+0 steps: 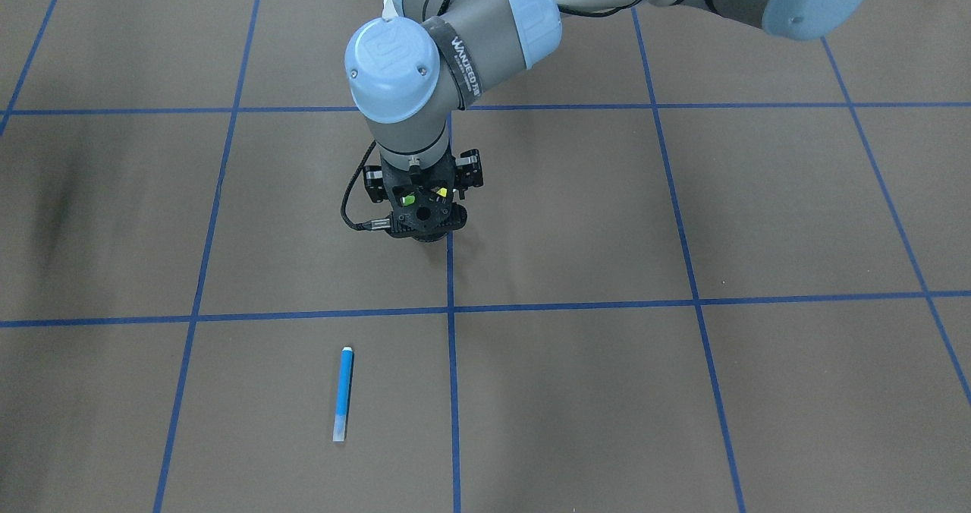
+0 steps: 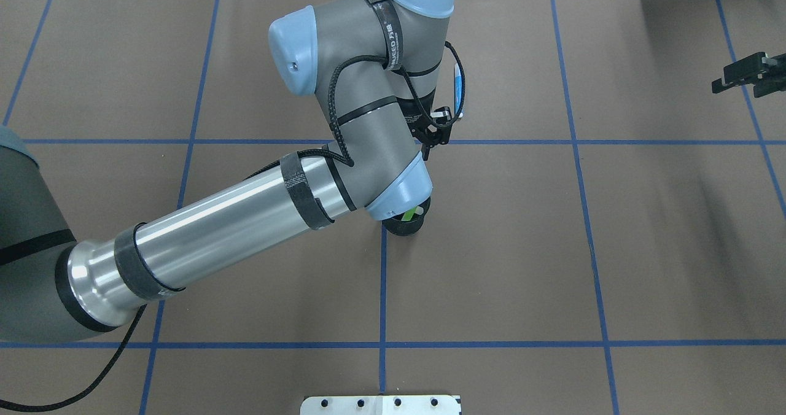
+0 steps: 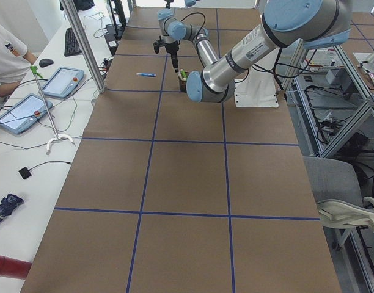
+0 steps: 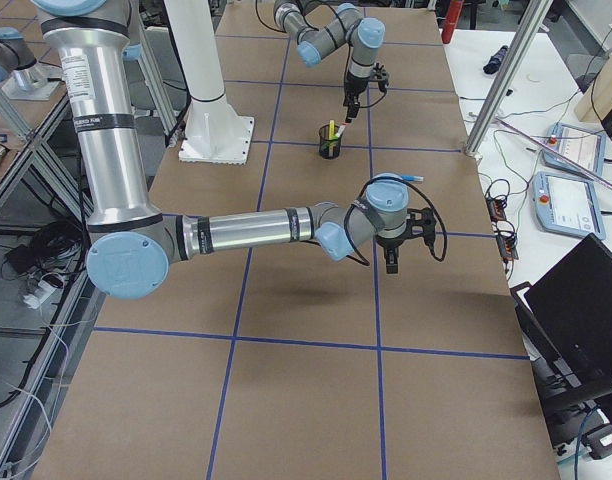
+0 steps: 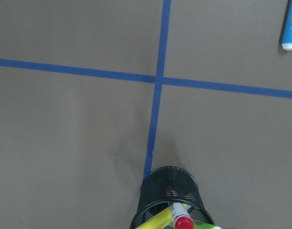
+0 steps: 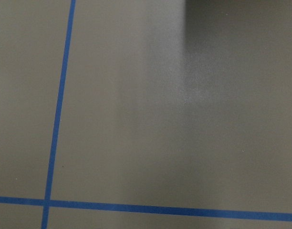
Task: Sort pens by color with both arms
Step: 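Move the left gripper over the pen cup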
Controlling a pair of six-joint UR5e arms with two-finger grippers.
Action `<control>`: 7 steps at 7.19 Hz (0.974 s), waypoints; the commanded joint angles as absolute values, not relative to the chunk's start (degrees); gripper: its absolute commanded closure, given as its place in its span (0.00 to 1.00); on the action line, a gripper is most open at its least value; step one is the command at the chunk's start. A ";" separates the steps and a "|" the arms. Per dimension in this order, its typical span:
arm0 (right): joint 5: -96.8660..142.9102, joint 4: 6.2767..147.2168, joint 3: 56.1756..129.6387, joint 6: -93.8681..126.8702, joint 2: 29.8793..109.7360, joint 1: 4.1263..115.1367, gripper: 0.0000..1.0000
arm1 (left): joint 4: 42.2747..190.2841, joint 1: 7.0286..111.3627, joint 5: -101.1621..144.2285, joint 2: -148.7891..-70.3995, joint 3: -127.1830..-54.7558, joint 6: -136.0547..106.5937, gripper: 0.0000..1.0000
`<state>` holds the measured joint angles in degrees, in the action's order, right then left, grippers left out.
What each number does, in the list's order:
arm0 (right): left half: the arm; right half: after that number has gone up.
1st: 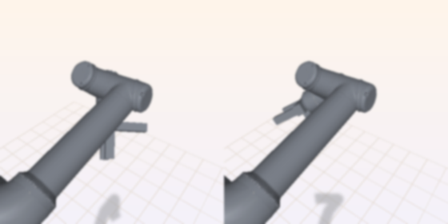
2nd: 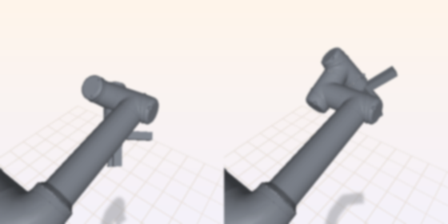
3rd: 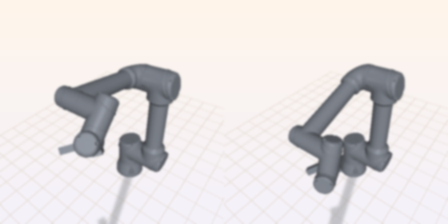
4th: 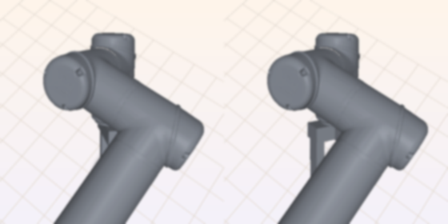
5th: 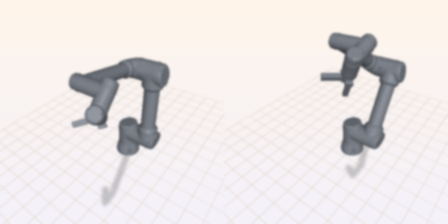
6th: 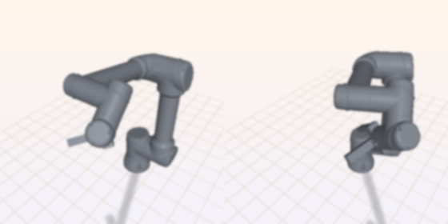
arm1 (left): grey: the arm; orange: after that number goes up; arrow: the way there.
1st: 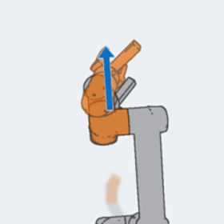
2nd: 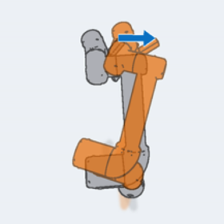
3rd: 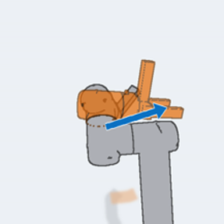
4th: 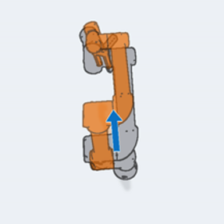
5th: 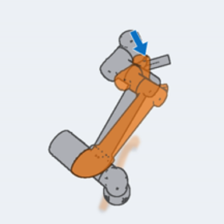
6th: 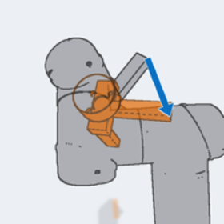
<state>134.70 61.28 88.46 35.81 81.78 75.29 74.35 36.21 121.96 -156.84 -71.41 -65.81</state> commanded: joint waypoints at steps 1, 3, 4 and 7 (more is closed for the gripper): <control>134.82 61.70 88.42 35.77 82.00 75.06 0.06 | 75.76 35.42 122.78 -156.88 -69.44 -66.44 0.15; 134.56 61.70 88.42 35.77 82.09 75.06 0.05 | 78.74 35.33 123.13 -156.80 -68.82 -68.99 0.28; 134.04 61.70 88.42 35.77 82.18 75.06 0.05 | 80.06 35.33 123.13 -156.71 -68.47 -68.99 0.29; 133.86 61.52 88.42 35.77 82.62 74.97 0.04 | 81.47 35.42 123.13 -156.71 -67.41 -69.17 0.41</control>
